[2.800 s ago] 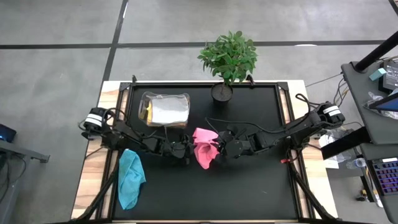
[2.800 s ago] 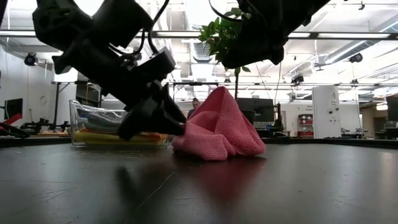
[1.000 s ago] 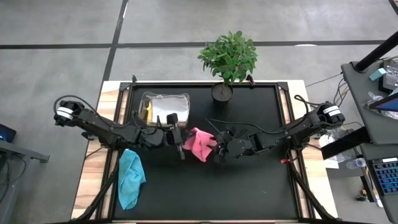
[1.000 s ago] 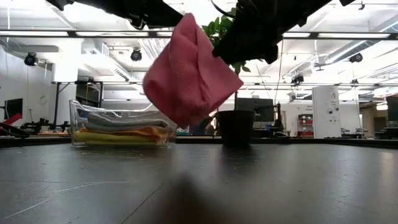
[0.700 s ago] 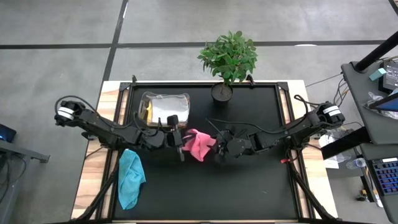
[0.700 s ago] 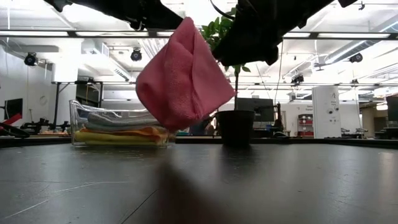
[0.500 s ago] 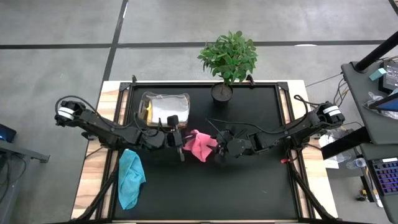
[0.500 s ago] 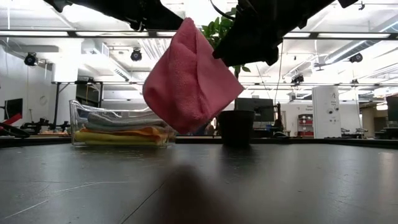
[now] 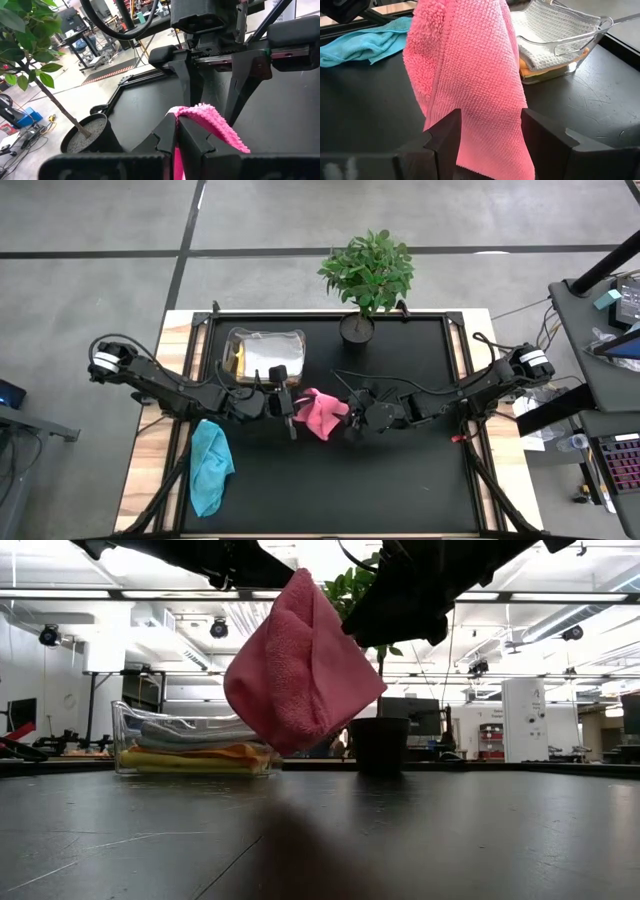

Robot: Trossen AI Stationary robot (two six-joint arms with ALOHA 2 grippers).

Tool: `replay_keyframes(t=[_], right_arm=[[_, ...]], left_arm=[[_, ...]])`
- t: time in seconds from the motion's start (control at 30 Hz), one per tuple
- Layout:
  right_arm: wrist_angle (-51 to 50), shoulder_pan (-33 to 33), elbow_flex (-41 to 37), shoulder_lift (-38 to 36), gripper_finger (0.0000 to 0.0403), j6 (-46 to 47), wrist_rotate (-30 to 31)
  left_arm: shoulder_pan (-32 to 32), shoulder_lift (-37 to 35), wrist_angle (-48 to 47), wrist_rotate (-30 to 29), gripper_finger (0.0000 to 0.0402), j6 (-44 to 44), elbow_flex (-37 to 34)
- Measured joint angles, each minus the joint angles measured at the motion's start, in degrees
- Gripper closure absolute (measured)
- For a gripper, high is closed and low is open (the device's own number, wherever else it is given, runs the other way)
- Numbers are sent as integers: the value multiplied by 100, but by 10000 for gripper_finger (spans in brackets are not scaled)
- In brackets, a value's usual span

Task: Fold microfiber towels
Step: Fold the pink towel

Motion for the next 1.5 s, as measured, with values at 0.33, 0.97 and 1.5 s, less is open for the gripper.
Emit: replay_keyframes(t=[0.33, 0.97, 1.5], right_arm=[[1, 0, 0, 0, 207, 0, 0], [-490, 324, 185, -87, 214, -345, -12], [1125, 431, 338, 1040, 216, -407, 1286]], left_arm=[[0, 0, 0, 0, 401, -4, -2], [0, 2, -108, 0, 401, -310, -138], [0, 2, -149, -2, 401, -474, -138]])
